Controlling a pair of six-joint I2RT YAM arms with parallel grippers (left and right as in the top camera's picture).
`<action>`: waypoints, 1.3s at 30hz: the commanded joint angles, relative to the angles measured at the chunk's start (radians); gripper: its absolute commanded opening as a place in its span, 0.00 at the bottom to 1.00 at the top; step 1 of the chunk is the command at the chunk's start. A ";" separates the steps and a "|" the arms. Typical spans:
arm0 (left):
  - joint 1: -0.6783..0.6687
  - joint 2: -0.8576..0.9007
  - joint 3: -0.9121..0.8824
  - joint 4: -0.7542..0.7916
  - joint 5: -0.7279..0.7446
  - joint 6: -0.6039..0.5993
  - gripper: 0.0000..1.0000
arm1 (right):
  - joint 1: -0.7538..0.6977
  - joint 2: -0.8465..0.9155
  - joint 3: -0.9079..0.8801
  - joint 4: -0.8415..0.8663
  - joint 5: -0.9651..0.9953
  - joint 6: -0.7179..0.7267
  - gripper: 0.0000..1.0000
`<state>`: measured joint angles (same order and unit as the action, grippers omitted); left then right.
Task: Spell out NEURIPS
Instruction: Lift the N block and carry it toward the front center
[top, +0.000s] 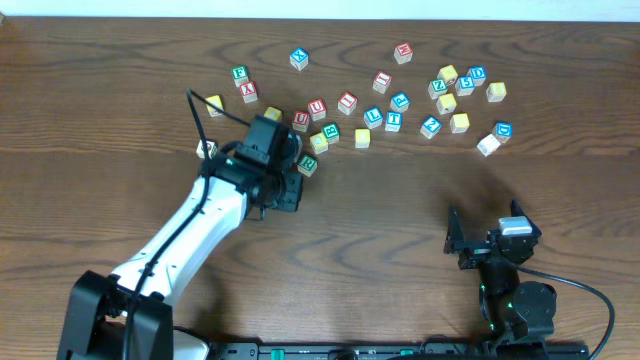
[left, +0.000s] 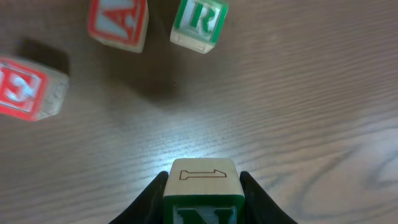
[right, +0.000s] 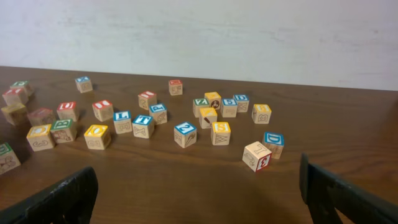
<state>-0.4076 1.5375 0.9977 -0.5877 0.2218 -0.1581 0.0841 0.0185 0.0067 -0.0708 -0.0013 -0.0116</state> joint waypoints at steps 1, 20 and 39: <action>-0.009 -0.002 -0.070 0.057 -0.076 -0.140 0.08 | -0.005 -0.004 -0.001 -0.005 -0.002 0.007 0.99; -0.010 -0.002 -0.186 0.075 -0.156 -0.155 0.08 | -0.005 -0.004 -0.001 -0.005 -0.002 0.007 0.99; -0.011 -0.002 -0.224 0.185 -0.243 -0.150 0.08 | -0.005 -0.004 -0.001 -0.005 -0.002 0.007 0.99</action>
<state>-0.4152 1.5375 0.7799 -0.4107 0.0074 -0.3107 0.0841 0.0185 0.0067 -0.0711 -0.0013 -0.0116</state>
